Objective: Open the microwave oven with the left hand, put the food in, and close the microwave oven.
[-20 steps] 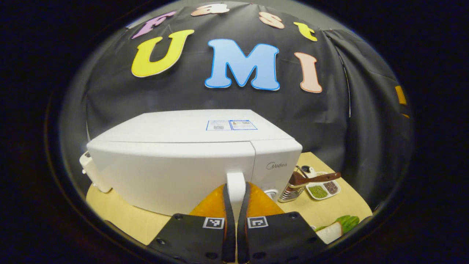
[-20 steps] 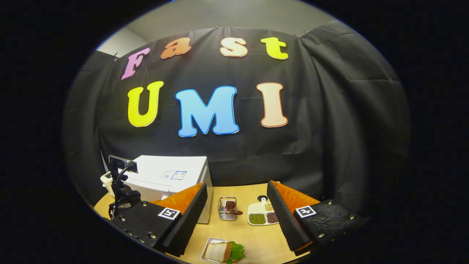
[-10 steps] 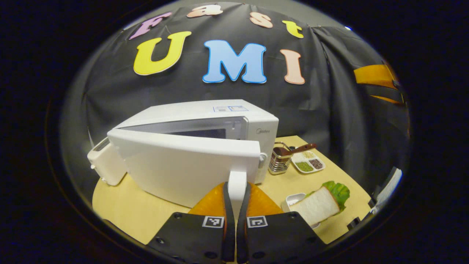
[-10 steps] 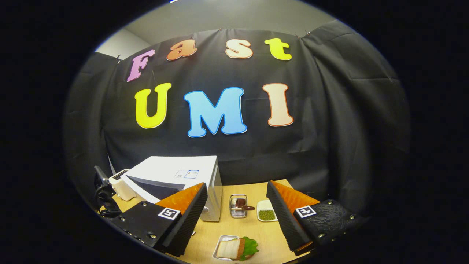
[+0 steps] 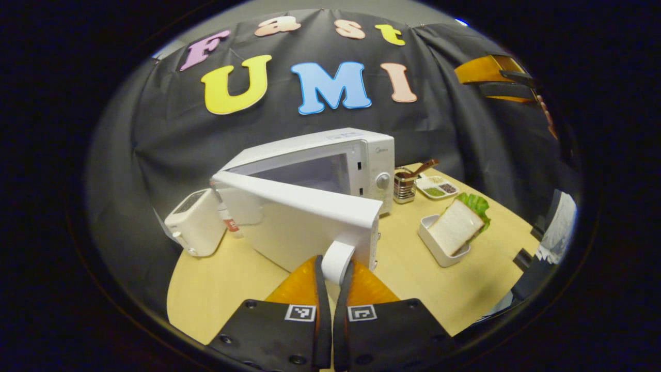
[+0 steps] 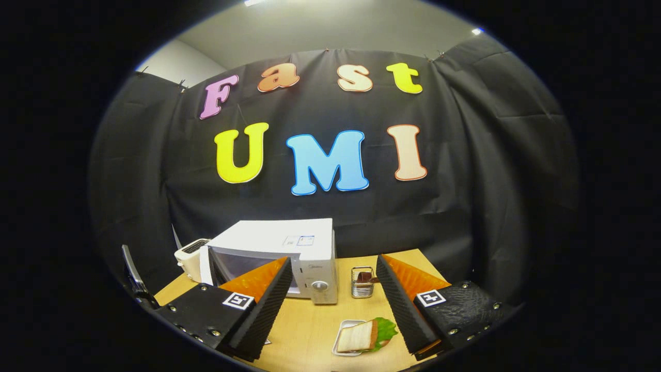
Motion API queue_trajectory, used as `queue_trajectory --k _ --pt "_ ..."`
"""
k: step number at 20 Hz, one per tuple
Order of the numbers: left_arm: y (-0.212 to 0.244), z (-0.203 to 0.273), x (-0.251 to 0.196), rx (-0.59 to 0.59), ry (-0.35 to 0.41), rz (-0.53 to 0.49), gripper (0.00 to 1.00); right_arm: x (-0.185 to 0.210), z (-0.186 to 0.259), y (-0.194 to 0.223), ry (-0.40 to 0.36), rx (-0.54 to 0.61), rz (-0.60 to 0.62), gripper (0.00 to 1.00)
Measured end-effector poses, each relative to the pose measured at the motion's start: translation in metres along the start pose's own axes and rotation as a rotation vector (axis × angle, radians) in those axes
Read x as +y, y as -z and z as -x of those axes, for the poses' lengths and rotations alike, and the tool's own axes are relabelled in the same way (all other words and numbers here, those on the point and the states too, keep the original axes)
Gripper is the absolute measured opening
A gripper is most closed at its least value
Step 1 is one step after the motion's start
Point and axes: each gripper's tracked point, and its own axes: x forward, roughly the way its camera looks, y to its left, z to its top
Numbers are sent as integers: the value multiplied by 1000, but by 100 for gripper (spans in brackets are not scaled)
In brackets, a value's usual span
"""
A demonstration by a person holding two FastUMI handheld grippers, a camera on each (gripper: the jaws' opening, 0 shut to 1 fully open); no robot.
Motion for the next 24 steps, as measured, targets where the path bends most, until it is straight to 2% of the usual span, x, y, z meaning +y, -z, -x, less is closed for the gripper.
queue_trajectory --k 7,18,24 --pt "35 42 53 -11 26 -91 8 32 31 11 0 2 -1 99" --pt "64 67 112 -21 194 -187 8 44 45 22 30 28 17 99" --pt "77 76 148 3 200 -225 10 59 37 23 2 41 61 99"
